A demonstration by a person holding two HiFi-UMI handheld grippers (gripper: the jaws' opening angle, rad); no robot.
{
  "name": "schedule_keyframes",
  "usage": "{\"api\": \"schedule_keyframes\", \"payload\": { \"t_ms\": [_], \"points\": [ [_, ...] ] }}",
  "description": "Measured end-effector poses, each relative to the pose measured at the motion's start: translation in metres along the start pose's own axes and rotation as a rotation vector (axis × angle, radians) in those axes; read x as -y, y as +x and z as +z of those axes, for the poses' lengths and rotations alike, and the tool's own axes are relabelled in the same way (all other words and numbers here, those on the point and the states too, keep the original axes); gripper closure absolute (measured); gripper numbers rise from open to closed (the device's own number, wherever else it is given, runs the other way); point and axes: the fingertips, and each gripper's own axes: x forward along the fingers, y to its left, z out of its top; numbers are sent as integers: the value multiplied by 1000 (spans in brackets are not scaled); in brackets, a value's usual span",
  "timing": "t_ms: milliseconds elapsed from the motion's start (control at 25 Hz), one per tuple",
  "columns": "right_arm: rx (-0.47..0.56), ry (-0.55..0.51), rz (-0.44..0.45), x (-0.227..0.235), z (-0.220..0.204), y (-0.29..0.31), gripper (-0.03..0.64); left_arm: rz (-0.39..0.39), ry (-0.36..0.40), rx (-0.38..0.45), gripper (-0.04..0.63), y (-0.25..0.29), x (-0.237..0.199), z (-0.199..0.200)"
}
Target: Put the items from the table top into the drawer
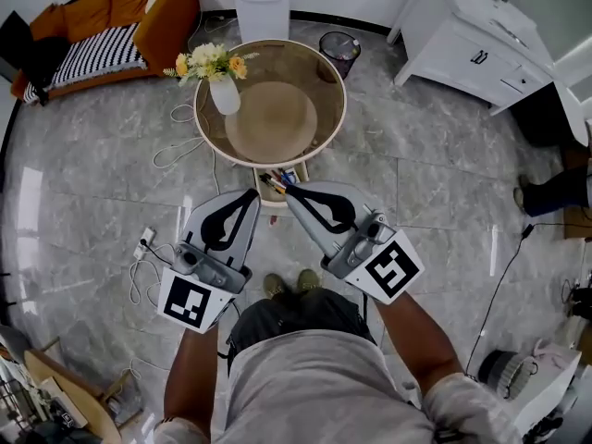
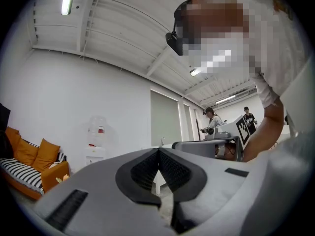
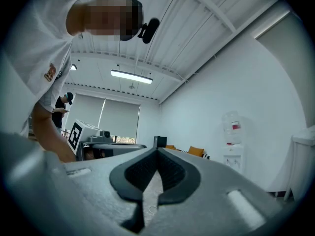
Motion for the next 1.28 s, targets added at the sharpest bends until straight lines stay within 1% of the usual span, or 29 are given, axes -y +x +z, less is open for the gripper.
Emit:
{"api": "schedule_keyframes", "payload": {
  "t_ms": [120, 160, 280, 440, 760, 1080, 1200, 1280],
  "points": [
    [8, 2, -9, -1, 17, -7, 617, 3, 8, 56, 595, 3, 6, 27],
    [9, 6, -12, -1, 21, -9, 617, 5, 6, 54, 595, 3, 9, 32],
    [8, 8, -17, -2, 31, -17, 617, 5, -4, 12, 595, 1, 17, 35],
    [0, 1, -18, -5, 33, -24, 617, 9, -1, 37, 595, 1, 26, 43],
    [-20, 7, -23, -8, 27, -31, 617, 15, -17, 17, 595, 0, 33, 36],
    [-5, -6, -39, -5, 30, -38, 617, 19, -21, 17, 595, 1, 34, 35],
    [12, -32, -42, -6, 33, -42, 617, 21, -20, 19, 595, 0, 36, 37],
    [-7, -5, -41, -9, 33, -43, 617, 21, -19, 23, 595, 0, 38, 39]
  ]
}}
